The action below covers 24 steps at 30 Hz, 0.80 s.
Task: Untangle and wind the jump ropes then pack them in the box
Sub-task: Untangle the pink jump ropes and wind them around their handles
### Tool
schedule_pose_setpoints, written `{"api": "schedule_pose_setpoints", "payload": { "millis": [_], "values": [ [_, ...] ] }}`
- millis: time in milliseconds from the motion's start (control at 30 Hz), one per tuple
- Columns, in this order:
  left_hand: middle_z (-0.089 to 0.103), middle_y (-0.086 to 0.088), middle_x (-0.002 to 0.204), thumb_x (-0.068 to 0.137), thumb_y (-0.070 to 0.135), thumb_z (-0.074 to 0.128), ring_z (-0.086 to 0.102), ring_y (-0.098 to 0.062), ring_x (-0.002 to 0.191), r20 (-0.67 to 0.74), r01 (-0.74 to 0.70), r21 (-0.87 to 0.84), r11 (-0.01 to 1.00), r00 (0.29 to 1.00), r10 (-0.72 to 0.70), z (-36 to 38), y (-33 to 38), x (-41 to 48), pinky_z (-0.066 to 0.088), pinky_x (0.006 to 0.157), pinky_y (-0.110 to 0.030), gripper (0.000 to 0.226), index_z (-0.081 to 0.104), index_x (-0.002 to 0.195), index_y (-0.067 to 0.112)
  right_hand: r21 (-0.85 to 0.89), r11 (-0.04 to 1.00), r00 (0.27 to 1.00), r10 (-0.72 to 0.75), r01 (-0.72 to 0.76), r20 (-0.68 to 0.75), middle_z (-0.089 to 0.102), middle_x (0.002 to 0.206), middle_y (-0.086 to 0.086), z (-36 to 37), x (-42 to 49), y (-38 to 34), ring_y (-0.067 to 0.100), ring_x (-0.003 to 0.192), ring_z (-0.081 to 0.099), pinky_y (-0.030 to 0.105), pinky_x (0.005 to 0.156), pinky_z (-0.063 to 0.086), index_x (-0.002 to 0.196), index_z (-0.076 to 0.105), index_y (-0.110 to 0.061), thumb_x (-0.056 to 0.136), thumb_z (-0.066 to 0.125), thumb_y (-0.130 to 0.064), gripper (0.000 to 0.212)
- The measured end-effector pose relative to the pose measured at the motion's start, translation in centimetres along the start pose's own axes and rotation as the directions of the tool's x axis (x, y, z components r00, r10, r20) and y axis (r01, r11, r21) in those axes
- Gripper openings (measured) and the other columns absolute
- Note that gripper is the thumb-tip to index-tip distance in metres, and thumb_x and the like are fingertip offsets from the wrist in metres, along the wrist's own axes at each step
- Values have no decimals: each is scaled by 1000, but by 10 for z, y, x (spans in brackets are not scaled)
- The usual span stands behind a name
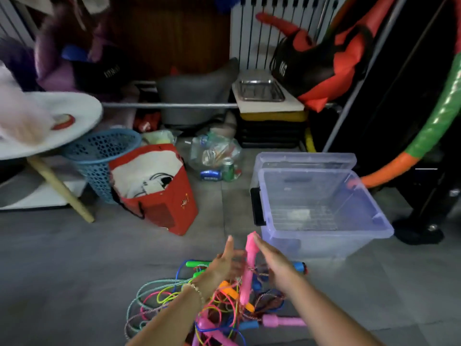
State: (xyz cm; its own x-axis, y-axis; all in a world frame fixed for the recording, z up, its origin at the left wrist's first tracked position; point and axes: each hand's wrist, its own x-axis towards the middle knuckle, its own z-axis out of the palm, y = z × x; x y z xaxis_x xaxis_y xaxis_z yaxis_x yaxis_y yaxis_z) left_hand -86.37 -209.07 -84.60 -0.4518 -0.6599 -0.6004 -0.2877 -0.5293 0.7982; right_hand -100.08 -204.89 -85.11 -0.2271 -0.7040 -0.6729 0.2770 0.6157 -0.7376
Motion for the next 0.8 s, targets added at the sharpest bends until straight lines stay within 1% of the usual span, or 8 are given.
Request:
{"api": "schedule_pose_setpoints", "payload": {
  "millis": [133, 200, 300, 400, 533, 633, 700, 800],
  "values": [
    [67, 1, 69, 92, 60, 34, 62, -11, 59, 24, -141, 158, 977, 990, 139, -6, 50, -77, 49, 63, -24, 50, 67, 85, 24, 73, 987, 985, -149, 144, 82, 65, 118, 1, 9, -65, -44, 17, 109, 58, 32, 97, 40, 107, 66, -21, 61, 71, -65, 64],
    [62, -2, 70, 93, 52, 45, 58, -10, 56, 62, -263, 326, 908, 964, 257, -11, 74, -116, 45, 58, -22, 41, 63, 96, 15, 43, 976, 969, -218, 215, 115, 62, 122, -6, 14, -104, -61, 9, 119, 49, 28, 99, 29, 111, 62, -22, 78, 58, -57, 48],
    [57, -5, 77, 87, 57, 54, 54, -13, 63, 108, -372, 444, 815, 925, 363, -15, 107, -174, 44, 60, -22, 50, 62, 106, 11, 76, 946, 926, -325, 316, 190, 63, 109, -14, 19, -153, -79, 5, 117, 48, 26, 105, 26, 107, 61, -22, 91, 43, -48, 36],
    [47, 1, 66, 95, 36, 52, 44, 2, 45, 94, -439, 533, 723, 880, 465, -22, 135, -218, 36, 47, -11, 21, 58, 96, 16, 41, 908, 880, -415, 417, 233, 58, 124, -11, 25, -186, -94, 7, 123, 44, 33, 111, 15, 122, 57, -25, 80, 43, -58, 55],
    [46, -4, 90, 93, 43, 54, 42, -16, 88, -5, -287, 831, 476, 853, 522, -39, 145, -247, 33, 76, -22, 30, 64, 102, 17, -115, 841, 834, -491, 529, 250, 65, 105, -7, 41, -229, -110, 10, 102, 58, 36, 105, 28, 104, 62, -29, 99, 35, -40, 30],
    [41, -2, 90, 92, 42, 55, 35, -15, 89, -45, -277, 880, 385, 759, 650, -44, 147, -256, 34, 83, -26, 32, 67, 104, 15, -175, 785, 798, -548, 594, 251, 65, 106, 1, 46, -248, -125, 15, 99, 59, 36, 102, 37, 109, 62, -24, 98, 41, -36, 26],
    [53, 1, 75, 96, 30, 53, 49, -8, 71, 19, -479, 746, 464, 711, 703, -43, 153, -262, 39, 68, -18, 29, 66, 95, 4, -131, 768, 770, -585, 626, 253, 67, 100, 2, 44, -255, -131, 16, 95, 60, 32, 94, 42, 101, 64, -23, 95, 49, -32, 19],
    [55, 1, 65, 100, 21, 44, 53, -1, 51, -94, -628, 384, 677, 702, 706, -34, 164, -270, 42, 53, -11, 21, 54, 85, 11, 54, 788, 749, -602, 614, 277, 66, 84, 2, 47, -259, -131, 13, 78, 61, 23, 76, 48, 86, 53, -18, 90, 57, -21, 6]
  ]
}}
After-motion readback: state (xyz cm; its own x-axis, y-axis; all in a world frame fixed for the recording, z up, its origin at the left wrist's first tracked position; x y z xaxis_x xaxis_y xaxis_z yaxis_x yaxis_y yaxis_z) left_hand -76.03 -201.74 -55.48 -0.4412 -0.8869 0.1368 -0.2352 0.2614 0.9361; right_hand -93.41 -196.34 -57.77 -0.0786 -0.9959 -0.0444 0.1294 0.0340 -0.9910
